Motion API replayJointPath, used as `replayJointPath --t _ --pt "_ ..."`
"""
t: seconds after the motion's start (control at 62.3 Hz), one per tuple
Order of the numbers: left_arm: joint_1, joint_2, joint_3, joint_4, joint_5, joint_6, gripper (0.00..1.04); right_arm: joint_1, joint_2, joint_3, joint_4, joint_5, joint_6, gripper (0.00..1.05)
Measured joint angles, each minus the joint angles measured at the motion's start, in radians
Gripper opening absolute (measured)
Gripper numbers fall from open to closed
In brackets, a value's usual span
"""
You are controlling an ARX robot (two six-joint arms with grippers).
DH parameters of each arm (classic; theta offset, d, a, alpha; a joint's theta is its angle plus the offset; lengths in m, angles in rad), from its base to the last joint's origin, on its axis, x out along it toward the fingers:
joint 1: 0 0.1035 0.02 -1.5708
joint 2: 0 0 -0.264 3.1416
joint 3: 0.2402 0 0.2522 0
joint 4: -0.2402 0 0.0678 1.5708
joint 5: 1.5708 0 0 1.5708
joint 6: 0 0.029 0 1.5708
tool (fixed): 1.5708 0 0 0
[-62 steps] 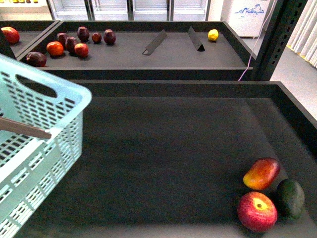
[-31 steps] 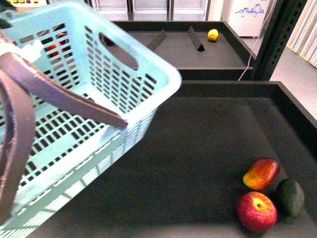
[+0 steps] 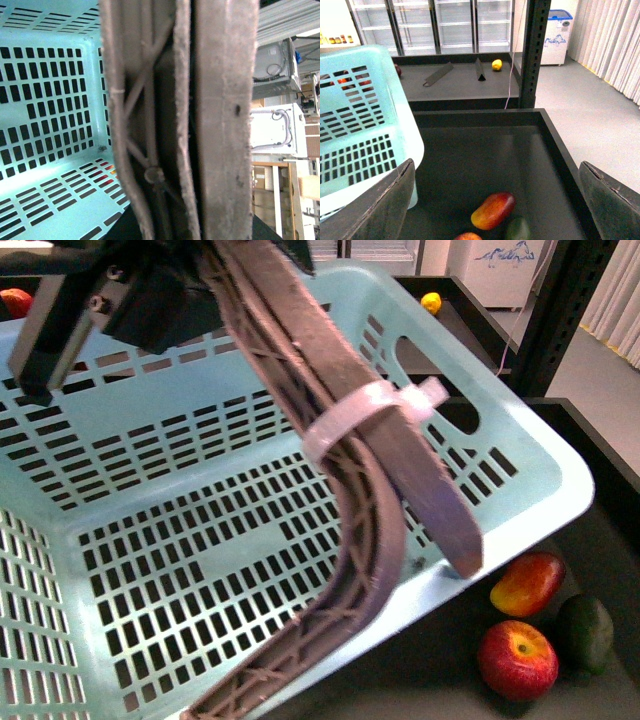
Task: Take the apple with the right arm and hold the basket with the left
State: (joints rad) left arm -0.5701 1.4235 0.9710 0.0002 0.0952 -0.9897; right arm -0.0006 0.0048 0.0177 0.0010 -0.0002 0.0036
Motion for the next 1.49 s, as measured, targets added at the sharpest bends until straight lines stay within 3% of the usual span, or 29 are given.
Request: replayJointPath --t 0.273,0.369,0.466,0.69,0.915,1.108,1.493 --pt "0.0 0.0 0.003 0.0 -0.011 0.006 0.15 0.001 0.002 0.001 -0.002 0.004 0.001 0.96" --pt "0.001 0.0 0.003 0.0 -0.018 0.011 0.15 0.037 0.151 0.095 -0.246 0.173 0.144 0.96" --pt "0.001 0.0 0.004 0.0 -0.017 0.014 0.15 0.016 0.315 0.119 -0.298 0.178 0.23 0.96" --pt "0.001 0.002 0.005 0.0 -0.009 0.014 0.15 -0.079 0.684 0.146 -0.012 0.065 0.224 0.96" --pt "0.001 0.002 0.005 0.0 -0.015 0.016 0.15 -0.068 1.359 0.291 0.449 0.017 -0.002 0.96" --pt "0.001 0.002 0.005 0.0 -0.011 0.016 0.15 -0.026 1.713 0.431 0.497 -0.018 -0.097 0.96" --pt "0.001 0.002 0.005 0.0 -0.014 0.016 0.15 0.027 2.051 0.608 0.473 -0.08 -0.133 0.96"
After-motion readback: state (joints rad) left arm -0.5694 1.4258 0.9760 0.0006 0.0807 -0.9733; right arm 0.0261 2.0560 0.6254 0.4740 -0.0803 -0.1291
